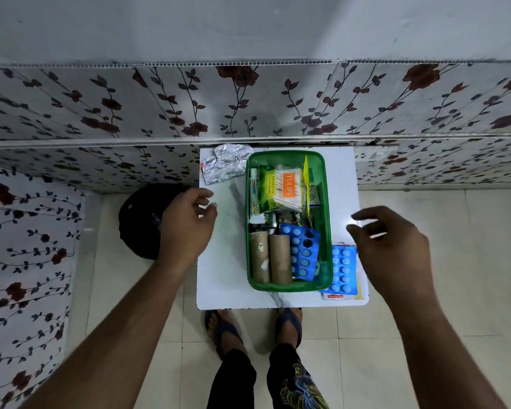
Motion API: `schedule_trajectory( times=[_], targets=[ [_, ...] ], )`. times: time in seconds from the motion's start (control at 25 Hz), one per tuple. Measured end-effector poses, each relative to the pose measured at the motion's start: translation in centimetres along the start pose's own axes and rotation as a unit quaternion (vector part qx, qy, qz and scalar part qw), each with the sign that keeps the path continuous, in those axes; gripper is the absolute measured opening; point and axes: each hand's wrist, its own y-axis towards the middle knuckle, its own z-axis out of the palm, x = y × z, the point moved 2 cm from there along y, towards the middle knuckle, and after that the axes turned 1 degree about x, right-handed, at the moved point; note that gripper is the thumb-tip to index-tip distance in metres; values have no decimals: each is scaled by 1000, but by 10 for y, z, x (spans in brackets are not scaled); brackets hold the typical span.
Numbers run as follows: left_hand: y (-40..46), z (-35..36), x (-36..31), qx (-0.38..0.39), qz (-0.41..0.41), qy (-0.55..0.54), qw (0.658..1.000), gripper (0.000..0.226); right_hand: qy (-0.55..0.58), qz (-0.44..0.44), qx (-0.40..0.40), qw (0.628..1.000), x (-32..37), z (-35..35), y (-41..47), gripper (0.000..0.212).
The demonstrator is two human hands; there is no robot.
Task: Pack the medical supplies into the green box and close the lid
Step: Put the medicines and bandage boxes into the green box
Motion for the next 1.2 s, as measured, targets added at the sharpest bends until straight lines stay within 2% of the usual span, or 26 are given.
schedule_trajectory(
  times=[0.12, 0.2, 0.32, 0.4, 0.68, 0.8, 0.92, 1.08, 1.2],
  targets=[
    [41, 10, -7, -10, -29, 47, 998, 38, -77, 58, 68, 993, -37, 12, 7, 29],
    [62, 20, -11, -6, -25, 105, 994, 56, -124, 54, 105, 985, -49, 30, 6, 42],
    [76, 32, -12, -5, -32, 143, 989, 76, -170, 40, 100, 979, -53, 44, 4, 48],
    [80, 36, -11, -6, -26, 160, 987, 80, -187, 40, 93, 977, -55, 50, 4, 45],
    [87, 35, -10, -26, -55, 131, 989, 61, -167, 59, 87, 980, -59, 54, 7, 51],
    [81, 25, -5, -44, -63, 54, 996, 31, -142, 66, 86, 984, -60, 50, 10, 39],
    [62, 1, -3, -55, -77, -10, 995, 14, -109, 63, 96, 987, -62, 42, 14, 25],
    [21, -31, -31, -70, -96, -96, 988, 9, -11, 74, 101, 992, -56, 22, 18, 10],
    [-9, -26, -67, -29, -75, -121, 989, 12, 38, 76, 70, 994, -47, -2, 23, 10]
  ],
)
